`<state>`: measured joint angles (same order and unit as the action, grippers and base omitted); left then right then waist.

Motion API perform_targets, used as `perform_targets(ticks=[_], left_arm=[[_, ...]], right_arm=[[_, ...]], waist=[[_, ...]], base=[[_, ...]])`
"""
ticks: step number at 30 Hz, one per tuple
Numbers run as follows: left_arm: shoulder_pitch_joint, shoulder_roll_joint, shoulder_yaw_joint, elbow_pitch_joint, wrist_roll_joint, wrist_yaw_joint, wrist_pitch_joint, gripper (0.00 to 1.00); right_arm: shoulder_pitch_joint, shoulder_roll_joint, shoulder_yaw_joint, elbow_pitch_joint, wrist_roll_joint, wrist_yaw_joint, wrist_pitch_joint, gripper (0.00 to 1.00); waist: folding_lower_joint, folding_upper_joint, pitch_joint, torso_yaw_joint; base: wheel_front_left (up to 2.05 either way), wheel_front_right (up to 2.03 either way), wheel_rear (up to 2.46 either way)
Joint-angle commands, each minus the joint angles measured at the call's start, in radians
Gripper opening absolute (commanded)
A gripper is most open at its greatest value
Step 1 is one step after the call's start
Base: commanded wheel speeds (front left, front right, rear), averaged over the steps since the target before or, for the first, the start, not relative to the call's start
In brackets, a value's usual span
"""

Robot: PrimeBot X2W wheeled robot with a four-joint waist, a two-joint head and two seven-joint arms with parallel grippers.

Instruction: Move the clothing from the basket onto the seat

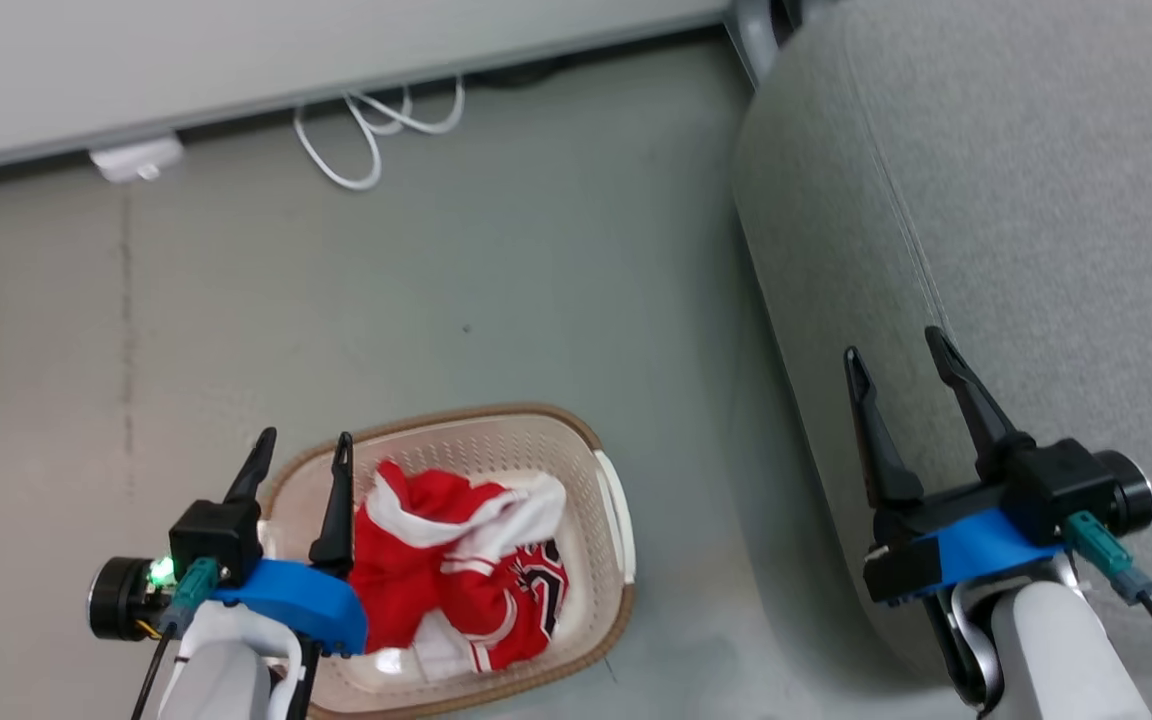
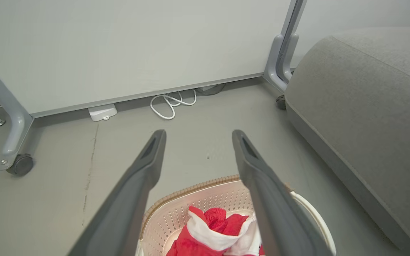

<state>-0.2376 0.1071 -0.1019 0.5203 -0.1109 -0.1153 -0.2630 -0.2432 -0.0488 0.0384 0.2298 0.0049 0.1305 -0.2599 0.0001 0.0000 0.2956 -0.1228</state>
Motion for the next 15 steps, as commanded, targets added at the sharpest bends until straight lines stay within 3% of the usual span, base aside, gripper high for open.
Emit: perform_targets(ticks=[1,7,15], left_arm=[[-0.046,0.011,0.003,0.032,0.005,0.001,-0.002,1.00],[-0.138,0.026,0.007,0.169,-0.004,0.012,0.034,1.00],[-0.227,0.046,0.035,0.314,-0.020,0.062,0.075,1.00]], right_arm=[[-0.032,-0.002,0.013,-0.011,0.016,0.000,-0.007,1.00],[-0.074,-0.002,0.044,-0.038,0.055,0.000,-0.007,1.00],[-0.109,-0.002,0.088,-0.068,0.093,0.000,-0.007,1.00]], waist=[[-0.0001,0.0000,0.119,-0.086],[-0.0001,0.0000,0.221,-0.134],[-0.0001,0.0000,0.322,-0.194]], base=[[0.00,0.00,0.00],[0.00,0.00,0.00],[0.00,0.00,0.00]])
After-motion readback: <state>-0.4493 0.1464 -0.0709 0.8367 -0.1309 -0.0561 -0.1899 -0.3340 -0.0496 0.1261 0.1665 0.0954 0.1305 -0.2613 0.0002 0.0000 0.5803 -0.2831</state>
